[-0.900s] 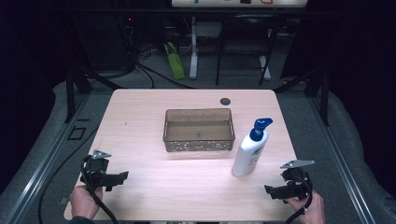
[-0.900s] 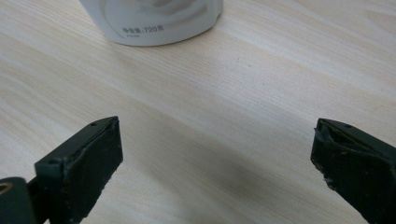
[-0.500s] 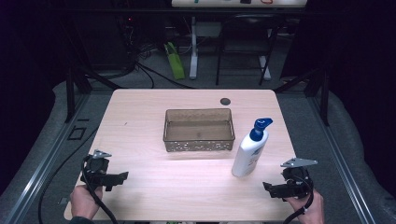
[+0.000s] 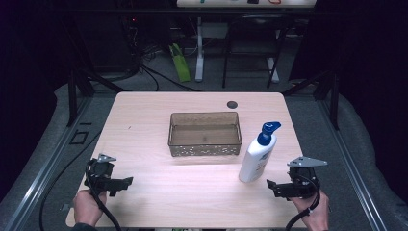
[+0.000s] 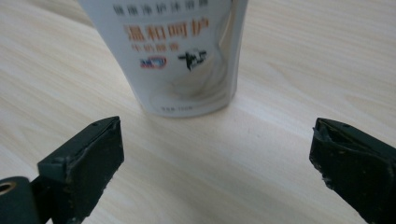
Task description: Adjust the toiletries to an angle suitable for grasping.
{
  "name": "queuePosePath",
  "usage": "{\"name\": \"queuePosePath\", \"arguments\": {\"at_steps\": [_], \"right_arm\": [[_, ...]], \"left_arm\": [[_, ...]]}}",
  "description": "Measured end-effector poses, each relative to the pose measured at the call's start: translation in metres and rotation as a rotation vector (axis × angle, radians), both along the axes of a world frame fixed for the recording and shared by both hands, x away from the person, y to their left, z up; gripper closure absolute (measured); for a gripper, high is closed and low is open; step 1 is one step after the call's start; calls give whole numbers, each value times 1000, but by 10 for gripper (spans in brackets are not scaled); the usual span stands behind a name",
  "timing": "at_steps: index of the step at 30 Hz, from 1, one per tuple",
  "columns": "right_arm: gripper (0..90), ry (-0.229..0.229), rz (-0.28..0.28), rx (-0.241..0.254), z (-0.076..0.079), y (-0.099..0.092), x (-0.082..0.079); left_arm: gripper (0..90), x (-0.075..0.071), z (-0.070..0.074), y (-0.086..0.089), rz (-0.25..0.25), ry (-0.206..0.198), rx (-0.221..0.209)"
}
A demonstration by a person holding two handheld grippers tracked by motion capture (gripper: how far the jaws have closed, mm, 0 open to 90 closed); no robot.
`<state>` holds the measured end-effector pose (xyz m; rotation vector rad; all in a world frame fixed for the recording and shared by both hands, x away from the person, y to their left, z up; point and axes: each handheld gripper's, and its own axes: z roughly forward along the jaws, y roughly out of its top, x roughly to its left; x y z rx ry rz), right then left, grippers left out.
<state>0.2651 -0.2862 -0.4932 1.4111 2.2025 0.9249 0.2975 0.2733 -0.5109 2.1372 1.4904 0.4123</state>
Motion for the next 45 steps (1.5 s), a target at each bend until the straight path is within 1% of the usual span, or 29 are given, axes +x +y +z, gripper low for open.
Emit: {"name": "queuePosePath", "arguments": {"at_steps": [1, 3, 4, 5, 7, 8, 10, 12, 13, 14, 18, 22, 23, 25, 28, 34, 35, 38, 40, 42, 43, 45], "right_arm": [[23, -5, -2, 9, 1, 2, 1], [24, -19, -8, 10, 3, 6, 4], [24, -19, -8, 10, 3, 6, 4], [23, -36, -14, 12, 4, 10, 6], [24, -37, -20, 15, 4, 13, 8], [26, -53, -20, 11, 4, 17, 10], [26, -59, -25, 7, 4, 18, 12], [26, -60, -36, 13, 4, 18, 12], [24, -60, -44, 18, 4, 18, 14], [23, -62, -60, 32, 4, 18, 17], [21, -69, -65, 44, 3, 22, 21], [12, -74, -69, 38, 2, 30, 25], [6, -77, -70, 28, 2, 33, 27], [5, -85, -74, 20, 2, 37, 27], [7, -97, -77, 13, 2, 39, 28], [16, -100, -76, 10, 1, 41, 30], [18, -110, -74, 14, 3, 38, 28], [17, -112, -81, 31, 5, 35, 25], [10, -123, -83, 33, 8, 35, 23], [1, -127, -82, 26, 10, 36, 22], [0, -139, -78, 29, 13, 37, 21], [0, -143, -76, 31, 14, 38, 21]], "left_arm": [[161, 0, 0, 0, 1, 2, -3], [161, 1, -1, -2, -8, 6, 3], [161, 1, -1, -2, -8, 6, 3], [161, 1, -1, -2, -10, 10, 3], [160, 0, -1, -4, -14, 7, 7], [160, 1, 0, -4, -18, 5, 8], [160, 1, -1, -4, -17, 8, 6], [161, 1, -1, -4, -19, 10, 7], [161, 2, -1, -5, -23, 16, 12], [162, 2, -2, -6, -16, 18, 11], [160, 3, -2, -7, -28, 25, 17], [161, 4, -2, -7, -24, 24, 14], [161, 4, -2, -7, -32, 29, 15], [161, 5, -2, -7, -36, 31, 21], [161, 4, -3, -8, -35, 37, 20], [162, 4, -3, -8, -40, 37, 18], [161, 4, -2, -7, -44, 35, 21], [161, 4, -2, -7, -42, 36, 18], [162, 4, -1, -5, -37, 38, -2], [161, 4, -1, -5, -36, 35, -3], [161, 3, -1, -4, -37, 35, -3], [161, 3, -1, -4, -34, 33, 1]]}}
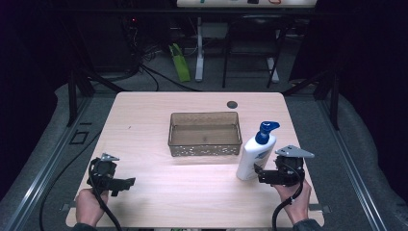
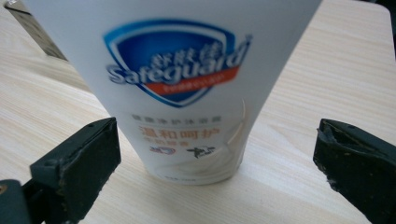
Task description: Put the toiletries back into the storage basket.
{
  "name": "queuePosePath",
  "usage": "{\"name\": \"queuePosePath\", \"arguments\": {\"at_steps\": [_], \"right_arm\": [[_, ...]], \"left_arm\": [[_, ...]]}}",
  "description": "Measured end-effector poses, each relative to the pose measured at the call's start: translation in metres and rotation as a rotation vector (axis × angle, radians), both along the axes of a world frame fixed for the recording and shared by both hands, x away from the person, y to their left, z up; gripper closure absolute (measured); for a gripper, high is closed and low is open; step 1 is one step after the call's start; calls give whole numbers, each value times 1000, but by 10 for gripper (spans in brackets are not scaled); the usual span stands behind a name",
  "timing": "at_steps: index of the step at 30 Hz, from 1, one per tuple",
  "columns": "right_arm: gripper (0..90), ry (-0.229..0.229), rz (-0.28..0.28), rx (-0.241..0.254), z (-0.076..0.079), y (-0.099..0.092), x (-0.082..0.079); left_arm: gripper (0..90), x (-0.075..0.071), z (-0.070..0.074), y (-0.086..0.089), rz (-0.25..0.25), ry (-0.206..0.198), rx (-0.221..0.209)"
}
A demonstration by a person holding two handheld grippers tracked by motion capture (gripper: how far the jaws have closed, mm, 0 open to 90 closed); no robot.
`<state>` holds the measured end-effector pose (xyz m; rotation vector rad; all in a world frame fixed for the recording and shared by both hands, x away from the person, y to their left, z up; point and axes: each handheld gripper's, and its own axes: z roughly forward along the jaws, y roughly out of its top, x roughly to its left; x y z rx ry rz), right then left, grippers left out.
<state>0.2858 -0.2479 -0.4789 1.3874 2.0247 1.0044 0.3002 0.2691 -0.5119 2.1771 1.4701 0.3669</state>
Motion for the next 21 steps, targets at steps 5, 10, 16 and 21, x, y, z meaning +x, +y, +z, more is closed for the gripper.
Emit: {"name": "queuePosePath", "arguments": {"at_steps": [5, 10, 16, 21], "right_arm": [[0, -37, 14, 10, 10, 3, -3], [0, -49, 22, 28, 16, 2, -3], [0, -68, 42, 55, 27, 3, -4], [0, -81, 56, 50, 35, 8, -5]], "left_arm": [[161, 0, -1, -1, -6, 5, 2], [161, -1, -1, -1, -11, 8, 3], [161, -3, -2, 0, -10, 10, 3], [161, -2, -2, -2, -9, 8, 2]]}}
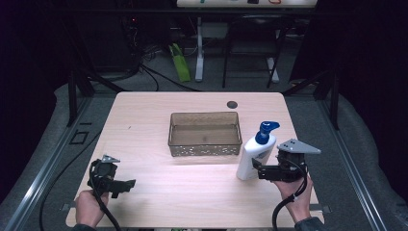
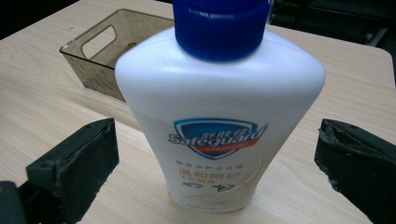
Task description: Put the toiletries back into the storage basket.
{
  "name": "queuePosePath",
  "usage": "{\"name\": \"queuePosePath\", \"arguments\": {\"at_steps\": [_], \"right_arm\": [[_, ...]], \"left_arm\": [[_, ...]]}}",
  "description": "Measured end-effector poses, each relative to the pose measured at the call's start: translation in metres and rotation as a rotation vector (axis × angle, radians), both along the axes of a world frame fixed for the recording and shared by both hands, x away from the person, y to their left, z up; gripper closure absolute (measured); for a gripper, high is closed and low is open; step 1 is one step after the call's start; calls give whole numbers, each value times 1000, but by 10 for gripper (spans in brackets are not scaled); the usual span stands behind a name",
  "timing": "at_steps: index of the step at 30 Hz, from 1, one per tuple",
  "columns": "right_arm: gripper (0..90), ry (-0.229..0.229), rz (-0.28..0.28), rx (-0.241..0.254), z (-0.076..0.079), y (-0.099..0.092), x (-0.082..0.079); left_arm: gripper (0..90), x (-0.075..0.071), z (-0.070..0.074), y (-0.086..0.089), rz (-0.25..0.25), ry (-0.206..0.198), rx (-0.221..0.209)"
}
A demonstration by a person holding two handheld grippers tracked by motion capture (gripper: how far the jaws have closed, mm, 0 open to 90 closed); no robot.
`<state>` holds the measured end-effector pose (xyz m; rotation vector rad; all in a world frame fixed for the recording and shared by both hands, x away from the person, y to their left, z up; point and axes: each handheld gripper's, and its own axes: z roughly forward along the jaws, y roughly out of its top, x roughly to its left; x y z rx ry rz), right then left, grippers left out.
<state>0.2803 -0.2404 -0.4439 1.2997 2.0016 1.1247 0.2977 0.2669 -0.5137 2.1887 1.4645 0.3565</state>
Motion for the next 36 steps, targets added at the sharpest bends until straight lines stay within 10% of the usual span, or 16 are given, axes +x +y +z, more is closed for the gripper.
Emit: {"name": "queuePosePath", "arguments": {"at_steps": [28, 36], "right_arm": [[0, -117, -3, 31, 32, 13, 11], [149, -182, -45, 62, 32, 12, 9]], "left_arm": [[162, 2, -3, -2, -28, 26, -11], [162, 2, -4, -3, -35, 26, -8]]}}
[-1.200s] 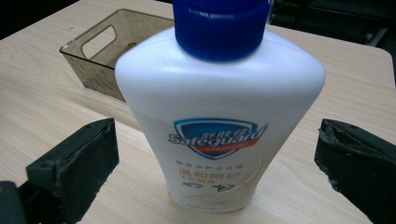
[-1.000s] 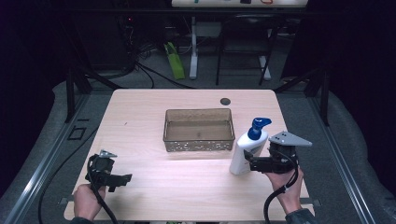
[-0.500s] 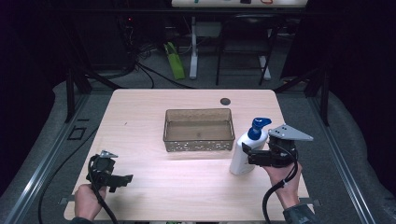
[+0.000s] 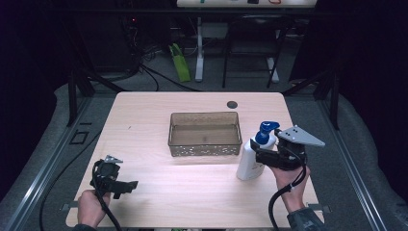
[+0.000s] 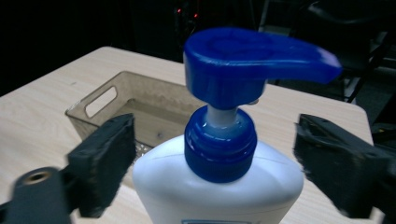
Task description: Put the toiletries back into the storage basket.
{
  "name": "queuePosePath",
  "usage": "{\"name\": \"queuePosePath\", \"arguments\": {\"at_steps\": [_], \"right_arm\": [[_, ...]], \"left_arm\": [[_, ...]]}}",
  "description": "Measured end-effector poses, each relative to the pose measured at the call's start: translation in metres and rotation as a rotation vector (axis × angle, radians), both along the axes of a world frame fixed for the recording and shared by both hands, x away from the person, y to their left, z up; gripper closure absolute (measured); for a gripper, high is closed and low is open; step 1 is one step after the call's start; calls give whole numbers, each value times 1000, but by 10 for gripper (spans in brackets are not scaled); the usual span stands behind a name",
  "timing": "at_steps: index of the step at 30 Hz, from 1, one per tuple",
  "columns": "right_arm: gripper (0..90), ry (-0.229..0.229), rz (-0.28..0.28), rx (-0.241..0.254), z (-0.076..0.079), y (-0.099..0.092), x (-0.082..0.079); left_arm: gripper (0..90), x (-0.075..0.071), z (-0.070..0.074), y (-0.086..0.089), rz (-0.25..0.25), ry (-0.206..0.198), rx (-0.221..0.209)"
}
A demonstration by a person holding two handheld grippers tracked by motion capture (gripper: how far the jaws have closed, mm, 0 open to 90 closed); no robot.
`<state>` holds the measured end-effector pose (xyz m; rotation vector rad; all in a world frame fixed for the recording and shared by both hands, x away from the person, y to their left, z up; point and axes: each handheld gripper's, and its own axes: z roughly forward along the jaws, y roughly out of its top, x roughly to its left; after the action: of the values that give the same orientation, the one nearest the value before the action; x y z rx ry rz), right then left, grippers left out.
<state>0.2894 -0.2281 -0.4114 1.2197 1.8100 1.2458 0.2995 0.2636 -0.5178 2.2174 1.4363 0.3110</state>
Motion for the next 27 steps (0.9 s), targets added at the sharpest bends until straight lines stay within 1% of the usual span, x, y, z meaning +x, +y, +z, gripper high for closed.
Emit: {"name": "queuePosePath", "arguments": {"at_steps": [2, 3, 6, 8, 9, 11, 15, 17, 20, 22, 23, 27], "right_arm": [[215, -24, -16, 8, 1, -1, -1], [215, -24, -16, 8, 1, -1, -1], [300, -44, -26, 14, 2, -1, -2], [329, -47, -30, 12, 3, -1, -2], [329, -47, -30, 12, 3, -1, -2], [368, -62, -29, 20, 3, -1, -3], [411, -79, -29, 31, 3, 0, -4], [445, -95, -28, 43, 4, -1, -5], [488, -106, -25, 62, 3, -2, -5], [493, -105, -21, 67, 2, -2, -4], [517, -110, -22, 76, 1, -1, -4], [540, -120, -19, 72, -1, 1, -4]], "left_arm": [[161, 0, 0, -1, 1, 2, 0], [162, 0, 0, -1, 1, 2, 0], [162, 0, -1, -1, -3, 9, -1], [161, 1, -1, -1, -2, 11, -1], [162, 1, -1, -1, -2, 11, -1], [162, 1, -1, -1, -3, 10, -1], [162, 1, -1, -1, -3, 8, -3], [162, 1, -1, -2, -4, 8, -3], [162, 1, -1, -2, -4, 9, -2], [162, 1, -1, -2, -5, 11, -2], [161, 1, -1, -1, -4, 11, -3], [162, 1, -1, -2, -4, 13, -2]]}}
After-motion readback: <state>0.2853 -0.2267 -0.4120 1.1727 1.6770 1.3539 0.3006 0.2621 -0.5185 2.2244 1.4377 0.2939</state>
